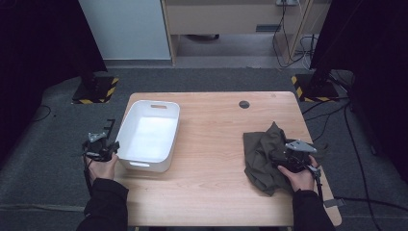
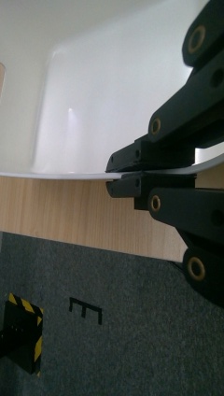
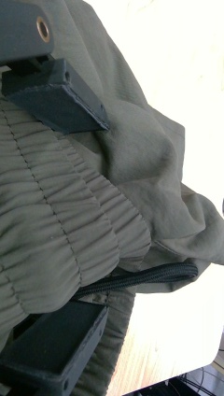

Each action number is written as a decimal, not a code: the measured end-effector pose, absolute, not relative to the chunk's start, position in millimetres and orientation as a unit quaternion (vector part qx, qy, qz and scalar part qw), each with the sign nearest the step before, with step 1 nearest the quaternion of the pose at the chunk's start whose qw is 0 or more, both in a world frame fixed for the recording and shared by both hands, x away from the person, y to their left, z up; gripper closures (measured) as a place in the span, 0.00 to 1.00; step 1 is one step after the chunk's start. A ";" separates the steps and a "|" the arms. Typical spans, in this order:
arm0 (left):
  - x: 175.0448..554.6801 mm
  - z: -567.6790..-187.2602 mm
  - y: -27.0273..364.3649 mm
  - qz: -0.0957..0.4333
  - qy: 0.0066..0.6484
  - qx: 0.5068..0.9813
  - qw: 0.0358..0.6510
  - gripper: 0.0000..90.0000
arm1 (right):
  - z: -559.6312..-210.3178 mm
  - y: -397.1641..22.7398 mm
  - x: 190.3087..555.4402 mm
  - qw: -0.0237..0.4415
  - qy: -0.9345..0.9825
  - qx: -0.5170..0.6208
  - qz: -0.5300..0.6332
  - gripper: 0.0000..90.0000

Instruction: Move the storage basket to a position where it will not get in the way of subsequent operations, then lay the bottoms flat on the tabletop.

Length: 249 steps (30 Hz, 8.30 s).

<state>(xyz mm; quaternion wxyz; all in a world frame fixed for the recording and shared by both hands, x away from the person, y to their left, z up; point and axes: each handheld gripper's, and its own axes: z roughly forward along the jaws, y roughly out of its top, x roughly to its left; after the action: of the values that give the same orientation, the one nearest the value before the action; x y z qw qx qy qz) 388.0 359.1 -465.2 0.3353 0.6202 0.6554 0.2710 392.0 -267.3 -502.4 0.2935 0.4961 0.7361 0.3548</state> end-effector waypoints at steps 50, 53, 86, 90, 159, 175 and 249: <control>379.0 -427.0 354.8 0.337 0.602 0.605 0.398 0.66 | -491.7 -269.3 388.6 0.298 0.725 0.497 0.371 0.12; 379.0 -422.9 341.9 0.335 0.586 0.614 0.409 0.64 | -488.8 -270.5 387.3 0.302 0.721 0.497 0.378 0.13; 368.2 -424.6 201.7 0.247 0.409 0.732 0.486 0.47 | -480.7 -286.4 371.6 0.294 0.720 0.489 0.395 0.24; 366.1 -429.6 188.8 0.238 0.395 0.741 0.488 0.47 | -488.5 -287.1 373.9 0.282 0.732 0.485 0.386 0.31; 362.4 -523.4 31.5 0.125 0.314 0.869 0.362 0.99 | -493.1 -283.1 392.2 0.306 0.729 0.461 0.404 0.32; 375.9 -516.9 80.6 0.144 0.342 0.867 0.332 1.00 | -498.9 -280.5 396.4 0.272 0.736 0.461 0.414 0.35; 365.2 -503.5 67.4 0.126 0.369 0.811 0.437 0.41 | -505.4 -252.7 413.0 0.205 0.745 0.450 0.448 0.17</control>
<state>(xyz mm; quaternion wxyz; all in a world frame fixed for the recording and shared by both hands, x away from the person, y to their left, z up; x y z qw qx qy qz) 365.2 67.4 -503.5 0.4365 0.8109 0.3688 0.1256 413.0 -252.7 -505.4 0.2051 0.4497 0.7449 0.4482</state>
